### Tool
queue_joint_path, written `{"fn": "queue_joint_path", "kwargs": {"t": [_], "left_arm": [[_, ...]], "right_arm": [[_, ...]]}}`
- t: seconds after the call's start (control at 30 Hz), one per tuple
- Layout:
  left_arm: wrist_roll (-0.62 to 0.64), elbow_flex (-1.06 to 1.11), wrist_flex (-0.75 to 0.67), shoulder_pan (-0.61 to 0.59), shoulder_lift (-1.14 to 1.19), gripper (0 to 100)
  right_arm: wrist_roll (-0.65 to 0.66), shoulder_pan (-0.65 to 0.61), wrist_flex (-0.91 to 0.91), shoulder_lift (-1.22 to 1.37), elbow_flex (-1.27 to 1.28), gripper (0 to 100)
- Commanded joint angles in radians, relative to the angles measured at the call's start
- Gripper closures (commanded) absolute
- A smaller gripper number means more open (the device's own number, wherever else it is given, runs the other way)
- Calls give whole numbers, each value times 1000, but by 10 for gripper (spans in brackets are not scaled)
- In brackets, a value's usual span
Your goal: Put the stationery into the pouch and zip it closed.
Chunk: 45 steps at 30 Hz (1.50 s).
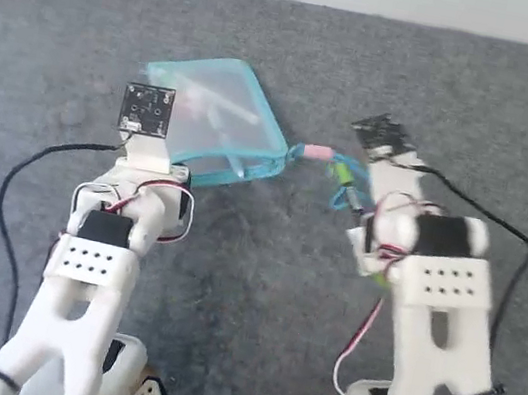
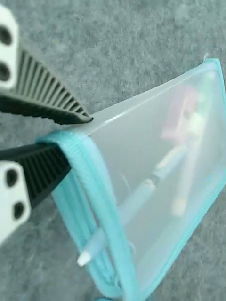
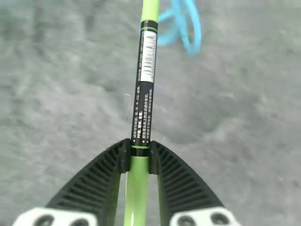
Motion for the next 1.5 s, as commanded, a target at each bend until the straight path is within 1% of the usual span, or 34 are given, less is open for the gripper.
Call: {"fn": "queue_joint_path", "kwargs": {"t": [0.0, 0.07, 0.13, 0.17, 0.27, 0.33, 0.4, 0.47, 0.57, 0.67, 0.8, 0.97, 1.27, 1.4, 1.47], "left_arm": [[-6, -38, -21, -58, 11, 988], [-6, -35, -37, -77, 20, 988], [-12, 2, -72, -38, 51, 988], [-12, 12, -94, -18, 63, 988], [-8, -15, -104, -26, 94, 988], [-12, 18, -124, 38, 127, 988], [-14, 19, -130, 77, 157, 988], [-14, -12, -130, 64, 167, 988], [-11, -15, -130, 55, 180, 988], [-12, -15, -104, 46, 173, 988], [-14, -13, -86, 49, 152, 988], [-14, 8, -89, 46, 112, 988], [-14, 35, -87, 46, 41, 988], [-14, 42, -87, 46, 31, 988], [-14, 42, -87, 46, 29, 988]], "right_arm": [[118, 124, 45, -48, -26, 991], [201, 177, 94, -53, -26, 991], [256, 213, 131, -61, -34, 991], [272, 220, 143, -68, -37, 991], [275, 188, 197, -114, -40, 991], [273, 119, 232, -174, -43, 991], [230, 8, 257, -239, -52, 991], [138, -131, 278, -272, -89, 991], [25, -325, 277, -236, -137, 991], [-57, -441, 205, -124, -169, 991], [-77, -458, 131, 62, -249, 991], [-78, -461, 147, 254, -384, 991], [-120, -463, 114, 429, -528, 991], [-123, -463, 107, 532, -634, 991], [-155, -463, 91, 605, -706, 991]]}}
